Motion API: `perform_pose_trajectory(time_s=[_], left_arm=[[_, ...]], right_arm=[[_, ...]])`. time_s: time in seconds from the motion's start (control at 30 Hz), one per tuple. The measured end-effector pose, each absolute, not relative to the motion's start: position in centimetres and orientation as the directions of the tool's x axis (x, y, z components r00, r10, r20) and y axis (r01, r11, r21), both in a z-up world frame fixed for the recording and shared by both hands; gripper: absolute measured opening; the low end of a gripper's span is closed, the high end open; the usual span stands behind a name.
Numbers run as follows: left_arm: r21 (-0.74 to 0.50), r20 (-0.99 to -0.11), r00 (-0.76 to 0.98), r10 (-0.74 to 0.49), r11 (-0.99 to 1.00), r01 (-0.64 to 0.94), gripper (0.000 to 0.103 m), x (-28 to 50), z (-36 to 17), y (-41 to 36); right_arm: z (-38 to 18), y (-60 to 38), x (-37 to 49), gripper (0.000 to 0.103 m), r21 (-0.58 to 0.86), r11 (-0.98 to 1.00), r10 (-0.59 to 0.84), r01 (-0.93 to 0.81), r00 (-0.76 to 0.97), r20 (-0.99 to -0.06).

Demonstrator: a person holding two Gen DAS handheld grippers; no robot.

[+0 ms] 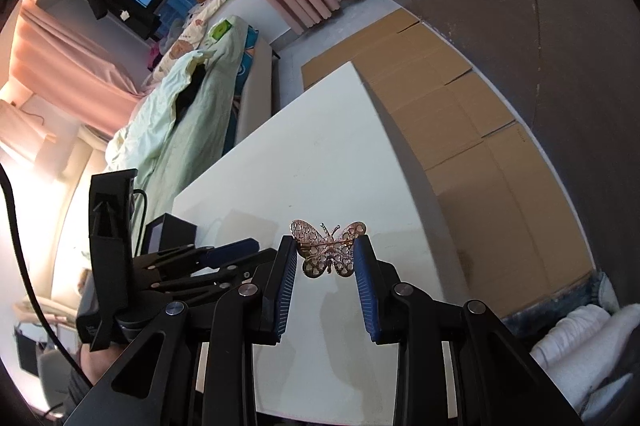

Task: Organize jewelry
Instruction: 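Drop the small silver ring in the box with the left tool while the right tool holds the butterfly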

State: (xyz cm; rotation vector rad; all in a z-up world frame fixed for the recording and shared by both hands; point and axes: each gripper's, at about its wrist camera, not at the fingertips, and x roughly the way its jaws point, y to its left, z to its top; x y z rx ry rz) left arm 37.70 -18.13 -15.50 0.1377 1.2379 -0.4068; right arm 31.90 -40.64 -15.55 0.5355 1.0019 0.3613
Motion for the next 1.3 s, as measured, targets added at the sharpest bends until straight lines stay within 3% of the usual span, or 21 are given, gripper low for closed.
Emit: perform_pose_trajectory(time_s=[0.07, 0.2, 0.27, 0.53, 1.3], left_arm=[[-0.102, -0.944, 0.256, -0.208, 0.922, 0.375, 0.022, 37.6, -15.9, -18.2], [-0.07, -0.947, 0.266, -0.181, 0.923, 0.379, 0.021, 37.4, -16.1, -18.7], [-0.055, -0.95, 0.267, -0.163, 0.927, 0.37, 0.013, 37.5, -16.1, -18.7], [-0.105, -0.944, 0.258, -0.204, 0.931, 0.349, 0.013, 37.8, -14.6, -16.9], [-0.061, -0.899, 0.415, -0.139, 0.979, 0.197, 0.013, 36.2, -6.5, -3.4]], right_arm=[[-15.7, -41.0, 31.8, 0.03, 0.581, 0.813, 0.522, -0.041, 0.494, -0.695], [-15.6, -41.0, 31.6, 0.03, 0.58, 0.813, 0.523, -0.045, 0.495, -0.694], [-15.5, -40.9, 31.6, 0.03, 0.575, 0.817, 0.518, -0.045, 0.495, -0.697], [-14.6, -40.3, 31.6, 0.03, 0.581, 0.811, 0.532, -0.068, 0.502, -0.682], [-10.6, -29.9, 32.2, 0.03, 0.599, 0.766, 0.623, -0.232, 0.494, -0.606]])
